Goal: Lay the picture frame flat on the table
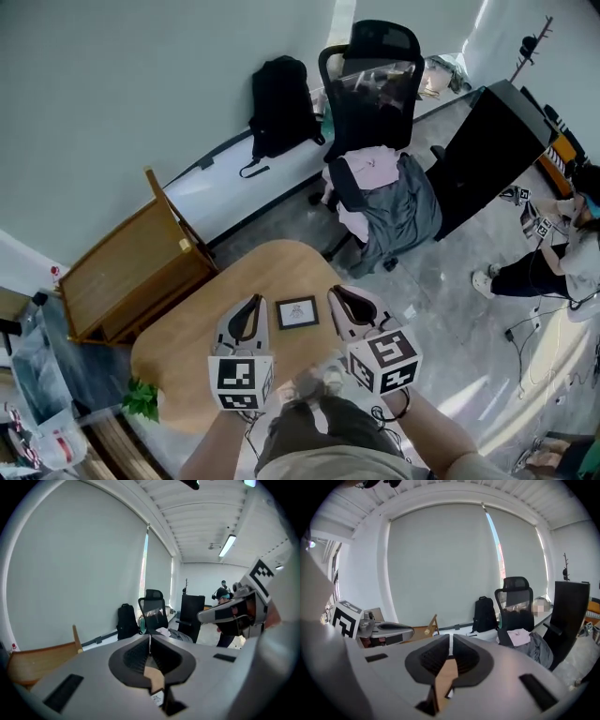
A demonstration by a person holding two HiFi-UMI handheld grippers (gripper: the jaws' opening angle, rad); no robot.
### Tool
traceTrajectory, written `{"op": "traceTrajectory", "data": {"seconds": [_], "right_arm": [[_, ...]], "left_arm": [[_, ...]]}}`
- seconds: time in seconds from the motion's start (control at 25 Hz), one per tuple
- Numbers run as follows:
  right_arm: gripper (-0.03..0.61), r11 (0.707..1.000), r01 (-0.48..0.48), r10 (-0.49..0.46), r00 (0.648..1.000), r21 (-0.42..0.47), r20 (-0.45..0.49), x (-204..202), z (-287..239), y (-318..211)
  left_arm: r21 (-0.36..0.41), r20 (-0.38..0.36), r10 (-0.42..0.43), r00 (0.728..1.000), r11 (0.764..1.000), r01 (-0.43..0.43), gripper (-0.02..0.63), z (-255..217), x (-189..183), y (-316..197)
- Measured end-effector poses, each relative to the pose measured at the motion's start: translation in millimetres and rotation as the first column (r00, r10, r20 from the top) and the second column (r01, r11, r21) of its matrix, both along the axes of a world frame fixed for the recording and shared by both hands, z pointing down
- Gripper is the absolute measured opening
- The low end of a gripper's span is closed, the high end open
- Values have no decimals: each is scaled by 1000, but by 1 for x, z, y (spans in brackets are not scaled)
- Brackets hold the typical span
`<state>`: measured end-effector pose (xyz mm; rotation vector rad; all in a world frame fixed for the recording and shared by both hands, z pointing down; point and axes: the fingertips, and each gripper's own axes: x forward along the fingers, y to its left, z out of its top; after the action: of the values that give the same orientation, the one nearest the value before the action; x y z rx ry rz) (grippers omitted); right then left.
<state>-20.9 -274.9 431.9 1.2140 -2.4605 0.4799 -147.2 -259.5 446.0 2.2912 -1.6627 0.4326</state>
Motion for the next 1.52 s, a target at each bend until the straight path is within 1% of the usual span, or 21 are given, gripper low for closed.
{"op": "traceTrajectory", "data": {"seconds": [0.2,0.4,0.48,0.52,0.6,0.68,0.76,0.88,1.04,1.2,1.44,1.52], "right_arm": [[8,995,17,-22,999,94,49,5,-65,25],[5,987,21,-40,993,161,114,14,-118,52],[5,983,30,-55,990,182,132,15,-135,60],[3,981,35,-62,989,192,135,15,-143,64],[3,975,42,-72,989,220,129,17,-159,70],[2,967,47,-77,991,250,113,21,-172,74],[2,963,49,-81,990,264,113,25,-183,81],[-2,960,53,-90,988,274,125,29,-198,93],[-5,941,87,-125,988,326,96,31,-216,107],[-5,928,102,-144,985,359,92,36,-224,114],[-5,933,98,-141,985,346,100,42,-219,115],[-5,929,95,-137,986,357,95,43,-220,116]], "left_arm": [[72,-29,-13,999,997,15,14,-56,-3,26],[146,-24,6,1000,989,-2,14,-106,3,52],[183,-1,17,1000,983,-17,14,-124,5,59],[206,24,25,999,978,-30,14,-133,7,63],[257,84,43,996,964,-63,14,-151,13,69],[292,107,58,993,953,-87,14,-164,20,77],[296,98,62,993,951,-89,14,-172,24,86],[300,97,44,994,951,-71,14,-184,21,97],[300,92,6,996,953,-33,14,-198,13,107],[310,114,12,993,950,-47,14,-204,17,113],[309,103,24,994,949,-55,14,-210,30,116],[312,95,22,995,949,-51,14,-211,33,117]]}}
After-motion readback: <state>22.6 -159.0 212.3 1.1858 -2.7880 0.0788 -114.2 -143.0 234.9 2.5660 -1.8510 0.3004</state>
